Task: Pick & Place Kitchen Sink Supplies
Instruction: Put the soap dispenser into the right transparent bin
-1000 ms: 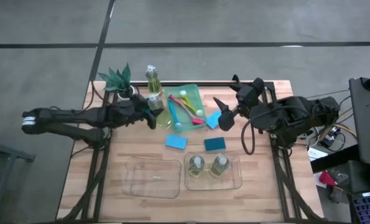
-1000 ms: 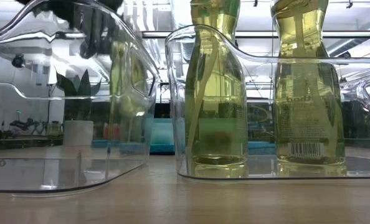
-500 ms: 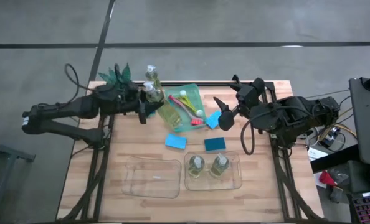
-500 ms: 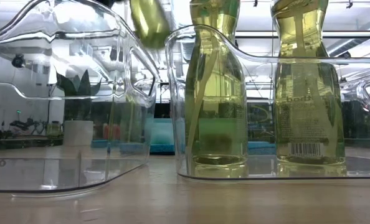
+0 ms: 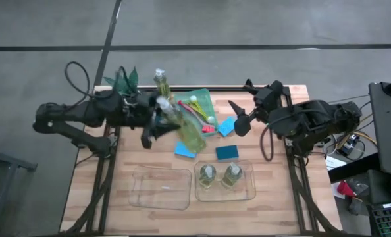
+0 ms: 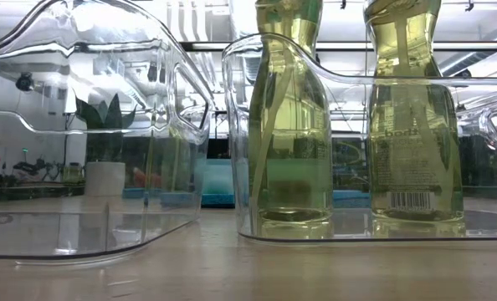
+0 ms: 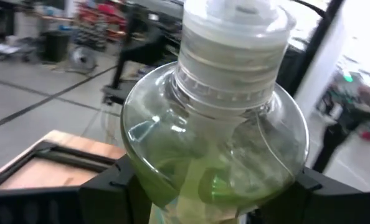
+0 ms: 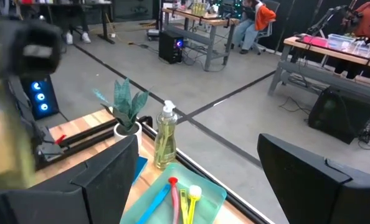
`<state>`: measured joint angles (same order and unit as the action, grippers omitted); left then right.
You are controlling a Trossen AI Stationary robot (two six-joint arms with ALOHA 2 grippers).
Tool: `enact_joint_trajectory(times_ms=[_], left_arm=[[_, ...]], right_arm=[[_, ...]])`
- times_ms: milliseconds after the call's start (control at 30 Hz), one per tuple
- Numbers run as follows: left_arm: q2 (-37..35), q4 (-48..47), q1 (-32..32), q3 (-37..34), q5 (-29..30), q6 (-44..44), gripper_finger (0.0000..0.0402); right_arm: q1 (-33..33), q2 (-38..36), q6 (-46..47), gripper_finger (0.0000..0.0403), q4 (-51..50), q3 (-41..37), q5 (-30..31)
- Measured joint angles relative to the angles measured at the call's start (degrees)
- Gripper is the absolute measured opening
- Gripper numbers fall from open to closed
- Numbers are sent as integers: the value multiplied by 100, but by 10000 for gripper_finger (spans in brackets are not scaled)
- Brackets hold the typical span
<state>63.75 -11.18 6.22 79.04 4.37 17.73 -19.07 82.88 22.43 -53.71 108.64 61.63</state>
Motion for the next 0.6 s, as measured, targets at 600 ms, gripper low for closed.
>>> enact_joint_trajectory(times_ms=[600], left_arm=[[2621,-136,758,2194,-23,-884,220]], right_arm=[[-16,-970,285,325,-3,0,-1867]])
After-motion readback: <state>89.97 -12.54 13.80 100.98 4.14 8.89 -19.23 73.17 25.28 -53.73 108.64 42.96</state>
